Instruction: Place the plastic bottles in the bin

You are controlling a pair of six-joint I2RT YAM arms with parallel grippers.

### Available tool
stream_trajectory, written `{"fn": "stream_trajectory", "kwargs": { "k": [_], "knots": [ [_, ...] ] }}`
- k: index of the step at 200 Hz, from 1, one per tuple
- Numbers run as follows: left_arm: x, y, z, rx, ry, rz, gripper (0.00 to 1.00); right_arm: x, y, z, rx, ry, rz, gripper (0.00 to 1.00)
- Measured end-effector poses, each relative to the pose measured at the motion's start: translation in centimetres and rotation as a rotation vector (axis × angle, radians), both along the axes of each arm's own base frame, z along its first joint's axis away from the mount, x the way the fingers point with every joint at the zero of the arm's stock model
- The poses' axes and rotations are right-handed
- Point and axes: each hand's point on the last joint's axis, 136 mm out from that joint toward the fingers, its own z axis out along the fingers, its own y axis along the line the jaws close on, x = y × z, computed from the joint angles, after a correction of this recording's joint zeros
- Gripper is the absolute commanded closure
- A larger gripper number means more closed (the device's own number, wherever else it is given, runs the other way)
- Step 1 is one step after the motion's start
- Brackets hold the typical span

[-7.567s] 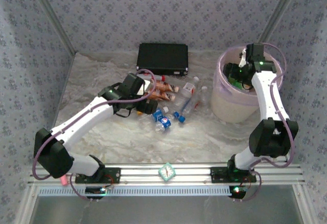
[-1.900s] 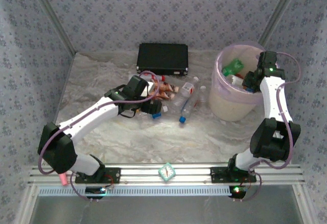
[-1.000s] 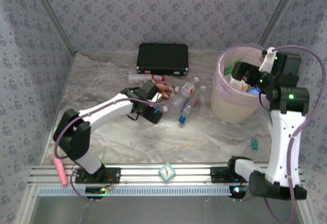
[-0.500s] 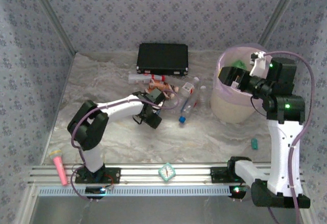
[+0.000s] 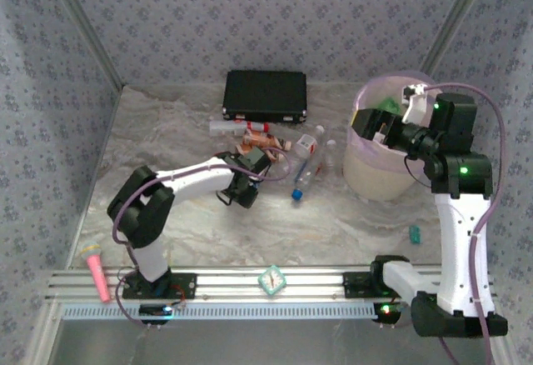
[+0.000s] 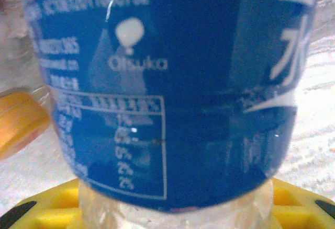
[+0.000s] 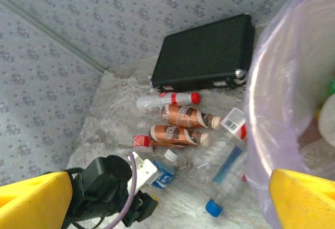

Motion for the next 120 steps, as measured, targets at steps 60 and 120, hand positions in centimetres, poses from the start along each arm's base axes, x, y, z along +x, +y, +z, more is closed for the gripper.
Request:
{"fn": "stream_trajectory", "kwargs": {
  "k": [60, 120],
  "knots": [
    [3.2, -0.4, 12.0, -0.469, -0.134, 0.185, 0.65, -1.4, 8.5, -0.8, -0.002, -0.030, 0.319, 0.05],
    [2.2, -4.5, 18.5, -1.033, -0.081, 0.165, 0.79, 2.3, 16.4, -5.9, 0.004, 0.062, 0.462, 0.08]
  ]
}}
